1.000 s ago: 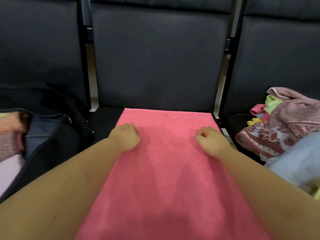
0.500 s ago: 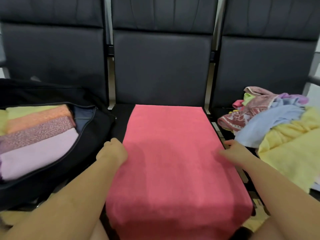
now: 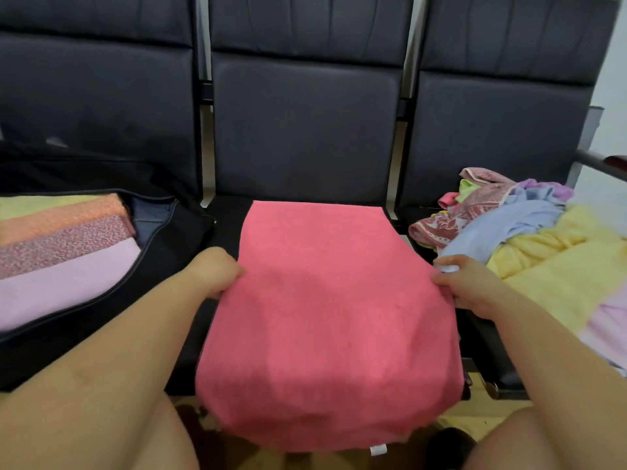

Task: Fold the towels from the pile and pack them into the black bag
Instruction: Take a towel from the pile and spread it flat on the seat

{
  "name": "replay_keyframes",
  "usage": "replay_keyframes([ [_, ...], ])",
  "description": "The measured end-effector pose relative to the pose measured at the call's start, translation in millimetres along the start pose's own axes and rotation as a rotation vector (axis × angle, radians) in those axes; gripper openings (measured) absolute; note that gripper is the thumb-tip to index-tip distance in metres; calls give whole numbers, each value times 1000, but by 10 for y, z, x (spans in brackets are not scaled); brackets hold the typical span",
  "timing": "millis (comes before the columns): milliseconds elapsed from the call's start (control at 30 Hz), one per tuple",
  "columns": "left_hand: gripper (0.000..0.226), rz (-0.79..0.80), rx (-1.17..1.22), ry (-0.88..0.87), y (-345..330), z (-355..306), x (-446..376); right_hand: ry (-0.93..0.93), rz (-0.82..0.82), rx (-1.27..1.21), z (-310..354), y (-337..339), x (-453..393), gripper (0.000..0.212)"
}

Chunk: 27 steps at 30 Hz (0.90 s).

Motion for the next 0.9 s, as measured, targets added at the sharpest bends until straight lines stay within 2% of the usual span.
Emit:
replay_keyframes([
  [33,7,-10,112,-15,34,-4,18,27,20,14,28,25,12,31],
  [100,27,17,294,-40,82,9,40,40,107,44,54,14,72,35],
  [133,29,59,326,-38,87,17,43,30,153,49,48,-1,106,37],
  [200,30,180,332,-23,68,43,80,16,230,72,39,-21,158,36],
  [267,30,297,361,8,40,91,151,17,315,149,22,-38,219,26],
  [333,26,367,358,8,4,139,216,37,385,273,-4,-55,275,34],
  [400,54,415,184,-25,-64,205,253,68,384,433,-12,-53,318,50],
  [467,73,396,-30,-67,-108,250,241,123,335,619,38,-47,363,56],
  [500,72,376,-120,-99,-115,237,255,146,317,686,55,-50,370,58],
  [567,57,305,-303,-235,-98,176,241,188,291,779,58,-61,365,54],
  [633,26,265,-396,-342,-60,115,256,246,252,837,97,-52,384,37],
  [667,25,245,-418,-359,-16,103,270,275,227,840,122,-32,397,21],
  [700,33,212,-437,-365,41,111,266,302,205,821,159,-13,430,9],
  [733,42,171,-460,-382,111,118,273,326,179,796,195,23,448,9],
  [800,61,53,-417,-463,297,73,327,370,115,747,269,114,479,15],
  [833,62,6,-318,-501,391,36,371,384,82,698,308,170,502,22],
  [900,39,-55,-29,-486,584,2,471,375,60,515,374,254,576,31],
])
Point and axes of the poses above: each hand's wrist, its own x-axis away from the middle knuckle, its own y-axis out of the back of the hand, z = x × y, the point moved 8 cm from there along -x, towards the middle knuckle, and after that the axes turned 1 degree about -z, right-handed, at the moved point
